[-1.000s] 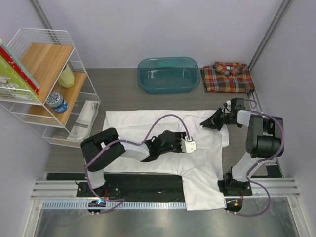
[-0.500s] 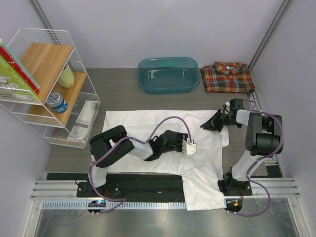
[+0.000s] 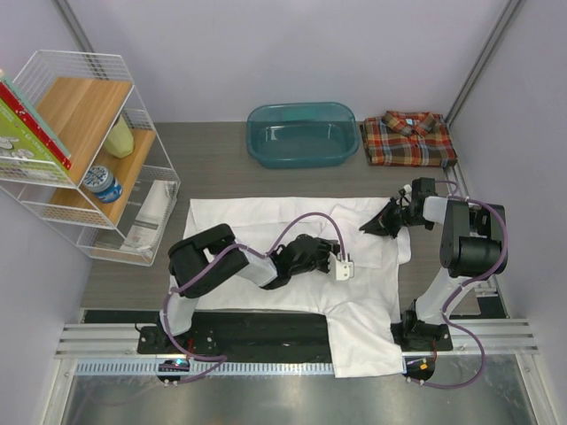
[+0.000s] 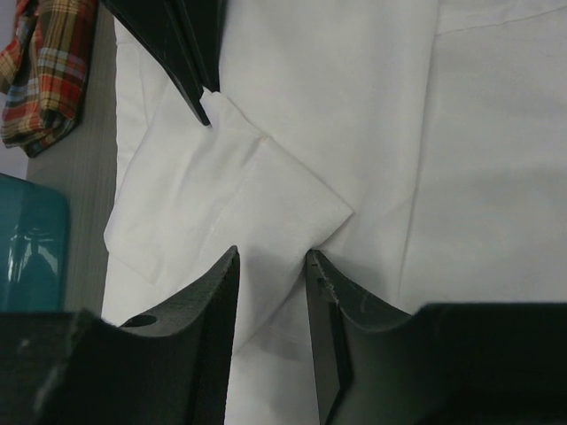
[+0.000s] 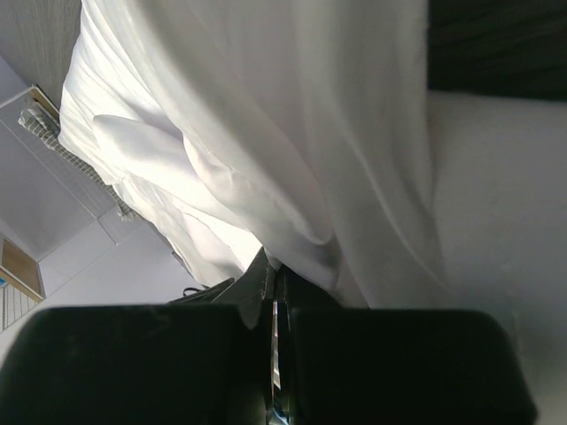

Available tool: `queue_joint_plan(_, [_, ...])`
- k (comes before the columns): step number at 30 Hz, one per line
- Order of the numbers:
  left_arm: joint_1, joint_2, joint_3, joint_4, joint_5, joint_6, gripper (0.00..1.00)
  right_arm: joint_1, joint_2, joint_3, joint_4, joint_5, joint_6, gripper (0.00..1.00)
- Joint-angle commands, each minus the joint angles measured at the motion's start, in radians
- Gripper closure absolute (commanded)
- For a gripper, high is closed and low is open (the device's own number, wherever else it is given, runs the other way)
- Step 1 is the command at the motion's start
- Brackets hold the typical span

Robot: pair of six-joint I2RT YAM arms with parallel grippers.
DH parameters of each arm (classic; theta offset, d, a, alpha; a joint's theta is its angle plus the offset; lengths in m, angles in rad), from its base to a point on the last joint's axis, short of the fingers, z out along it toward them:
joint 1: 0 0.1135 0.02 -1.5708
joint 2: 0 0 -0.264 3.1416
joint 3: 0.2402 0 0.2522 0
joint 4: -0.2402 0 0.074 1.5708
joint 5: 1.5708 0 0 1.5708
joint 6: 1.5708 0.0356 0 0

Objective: Fold and stack the long sleeve shirts
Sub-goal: Fold the shirt

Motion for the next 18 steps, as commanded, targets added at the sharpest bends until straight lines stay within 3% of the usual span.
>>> queue_joint_plan(1, [0.005,0.019,0.044,0.08,0.013,0.014,0.64,-0.001,-0.018,0.027,-0.02,0.01,-0.026,0.99])
queue_joint_plan(6, [0.01,0.011,0.056,0.07,0.027,0.0,0.74,0.011,-0.035,0.027,-0.02,0.001,-0.027,0.99])
queue_joint_plan(10, [0.01,0.007,0.073,0.041,0.025,-0.009,0.99,0.019,-0.054,0.024,-0.026,0.001,-0.034,0.99])
queue_joint_plan(18, [0.025,-0.012,0.108,-0.061,0.054,-0.026,1.0,0.03,-0.078,0.037,-0.046,-0.016,-0.058,0.99])
